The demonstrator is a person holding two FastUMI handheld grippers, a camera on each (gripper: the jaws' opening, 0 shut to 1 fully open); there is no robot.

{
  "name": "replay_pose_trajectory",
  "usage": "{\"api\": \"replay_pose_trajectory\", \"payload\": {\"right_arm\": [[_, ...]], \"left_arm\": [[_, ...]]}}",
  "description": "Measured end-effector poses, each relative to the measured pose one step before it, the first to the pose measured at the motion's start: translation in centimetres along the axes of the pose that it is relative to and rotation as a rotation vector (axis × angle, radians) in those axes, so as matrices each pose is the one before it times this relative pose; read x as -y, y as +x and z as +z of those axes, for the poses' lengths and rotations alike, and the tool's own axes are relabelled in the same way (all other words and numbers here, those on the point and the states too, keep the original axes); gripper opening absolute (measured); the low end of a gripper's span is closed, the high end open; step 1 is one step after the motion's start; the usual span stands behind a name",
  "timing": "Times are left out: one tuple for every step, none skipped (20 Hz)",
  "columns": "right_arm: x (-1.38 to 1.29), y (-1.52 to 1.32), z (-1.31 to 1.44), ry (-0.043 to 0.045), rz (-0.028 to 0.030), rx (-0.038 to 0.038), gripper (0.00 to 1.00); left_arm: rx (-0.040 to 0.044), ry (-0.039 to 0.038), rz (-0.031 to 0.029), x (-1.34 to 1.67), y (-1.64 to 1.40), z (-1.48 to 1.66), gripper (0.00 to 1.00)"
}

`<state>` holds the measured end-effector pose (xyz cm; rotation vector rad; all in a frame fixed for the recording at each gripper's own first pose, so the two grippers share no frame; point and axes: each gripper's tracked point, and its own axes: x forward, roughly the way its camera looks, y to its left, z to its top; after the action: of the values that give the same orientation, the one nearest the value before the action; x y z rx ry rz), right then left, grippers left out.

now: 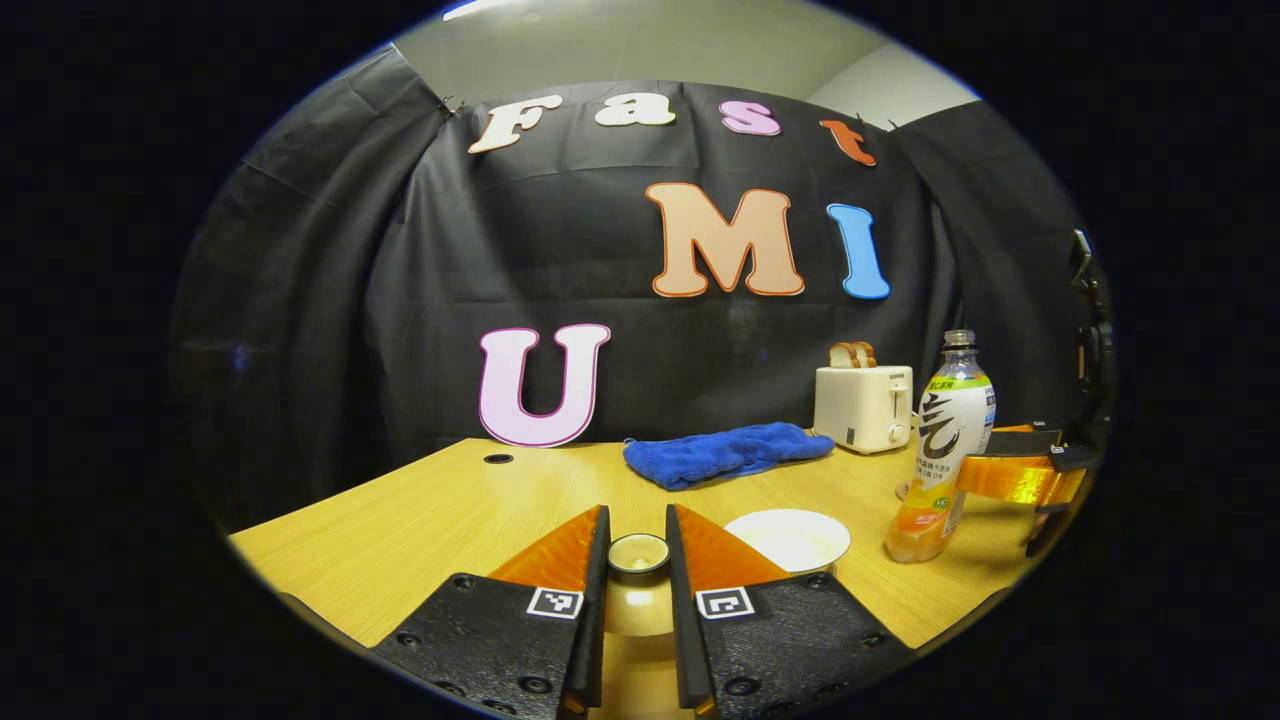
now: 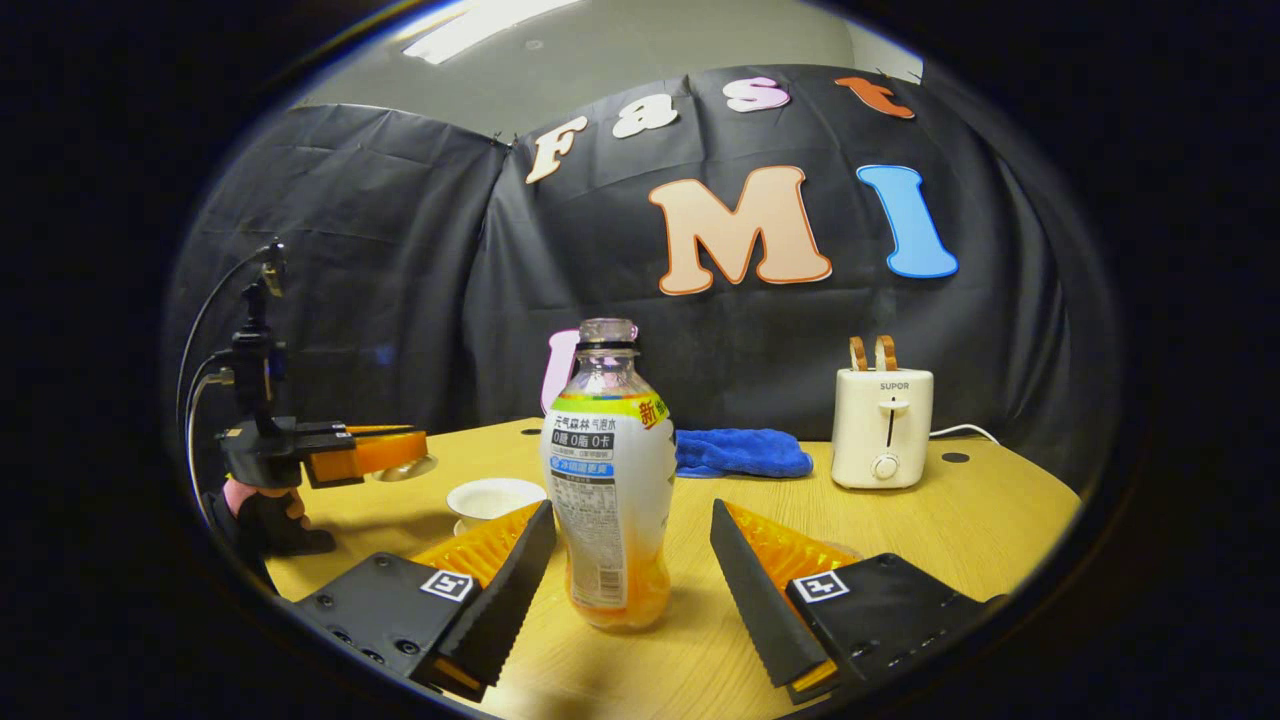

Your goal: Open the teacup lid with one hand, grasp the water bottle and pour water into the teacup with the other hand; after pouring, place the water bottle on the coaster and then close the teacup lid.

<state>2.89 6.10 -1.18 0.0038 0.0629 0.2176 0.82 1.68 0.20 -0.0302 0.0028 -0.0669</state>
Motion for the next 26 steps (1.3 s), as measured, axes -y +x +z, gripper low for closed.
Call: {"api": "replay_pose_trajectory", "payload": {"right_arm": [[-0.145,0.306,-0.228,0.00049,-0.00296,-0.00988,0.99],[-0.09,0.347,-0.062,-0.00054,-0.00363,-0.01066,0.99],[-0.131,0.373,-0.159,-0.00141,-0.00056,-0.01008,0.98],[-0.129,0.499,-0.178,-0.00046,0.00017,-0.01187,0.98],[-0.008,0.404,-0.127,0.00054,-0.00498,-0.00999,0.94],[-0.019,0.417,-0.094,-0.00041,-0.00652,-0.00951,1.0],[-0.001,0.459,-0.177,-0.00136,-0.00723,-0.01106,0.98],[-0.029,0.44,-0.147,-0.00232,-0.00518,-0.01289,0.98],[-0.101,0.35,-0.195,-0.00071,-0.00295,-0.01255,0.99],[0.037,0.382,-0.197,0.00077,-0.00788,-0.0145,0.99],[0.098,0.304,-0.18,0.00181,-0.00796,-0.01427,0.98],[0.14,0.183,-0.187,-0.00244,-0.01395,-0.00995,0.93],[0.34,0.008,-0.032,0.00091,-0.02699,-0.01037,0.86],[0.403,0.113,0.125,-0.00578,-0.02373,-0.00128,0.78],[-0.075,0.036,-0.255,-0.00548,-0.00735,-0.00595,0.71],[-0.09,0.009,0.198,-0.01346,-0.01106,0.00638,0.63],[-0.038,-0.07,-0.023,-0.01203,-0.00789,0.00229,0.63],[-0.278,-0.178,0.155,-0.01859,-0.00145,0.00338,0.63],[-0.361,-0.109,0.071,-0.01922,0.00453,0.00037,0.63],[-0.302,-0.142,0.156,-0.01947,0.00159,-0.00775,0.63],[0.081,-0.142,0.404,-0.01041,-0.00566,0.00028,0.63],[-0.039,-0.188,0.921,-0.00923,-0.00347,0.00692,0.63],[0.154,-0.061,1.05,-0.01764,-0.01282,0.01364,0.63],[0.315,-0.109,1.089,-0.03936,-0.01573,0.01578,0.63],[0.318,-0.047,0.814,-0.05636,-0.02406,0.0153,0.63],[0.557,-0.092,0.853,-0.06911,-0.02836,0.01301,0.63]], "left_arm": [[-0.00024,0.00025,0.0062,-0.489,-0.024,0.001,0.26],[-0.00043,0.00048,0.00777,-0.6,0.057,-0.009,0.26],[-0.00012,-0.00067,0.00707,-0.447,-0.022,0.034,0.26],[-0.00085,0.00013,0.00501,-0.453,-0.09,-0.03,0.26],[0.00023,-0.00006,0.00425,-0.315,-0.022,-0.001,0.26],[-0.00077,0.00067,0.00229,-0.219,-0.042,-0.044,0.26],[-0.00067,-0.00029,0.00145,-0.179,0.036,0.094,0.26],[0.00097,0.00131,0.0028,-0.167,0.099,-0.014,0.26],[-0.00141,0.00041,0.00591,-0.261,-0.035,0.035,0.26],[-0.00015,0.0005,0.00587,-0.333,0.032,-0.08,0.26],[0.00083,-0.00007,0.00671,-0.219,0.04,0.056,0.26],[0.00072,0.00008,0.00789,-0.217,-0.026,0.02,0.26],[-0.00056,-0.00139,0.00797,-0.182,-0.05,-0.025,0.26],[-0.00043,0.00061,0.00367,-0.083,0.087,-0.027,0.26],[-0.0007,0.0001,-0.00045,0.038,-0.027,0.061,0.26],[0.00062,-0.00024,-0.00026,-0.055,-0.044,-0.014,0.26],[-0.00022,0.00006,0.00007,0.033,0.035,0.011,0.26],[-0.00053,0.00007,-0.00039,-0.02,-0.027,-0.034,0.26],[0.00057,-0.0003,-0.00156,0.055,-0.03,0.069,0.26],[0.00004,-0.00052,-0.00012,-0.016,0.021,-0.007,0.26],[-0.00067,-0.00003,-0.00013,0.013,-0.012,-0.014,0.26],[-0.00007,-0.00029,0.00002,-0.017,0.033,-0.074,0.26],[-0.00014,-0.00036,-0.00011,0.013,0.075,0.084,0.26],[-0.00078,0.00002,-0.00021,-0.007,-0.068,-0.045,0.26],[-0.00046,-0.00022,0.00001,0.032,0.008,0.017,0.26],[0.00004,-0.00009,-0.00053,-0.102,-0.072,-0.007,0.26]]}}
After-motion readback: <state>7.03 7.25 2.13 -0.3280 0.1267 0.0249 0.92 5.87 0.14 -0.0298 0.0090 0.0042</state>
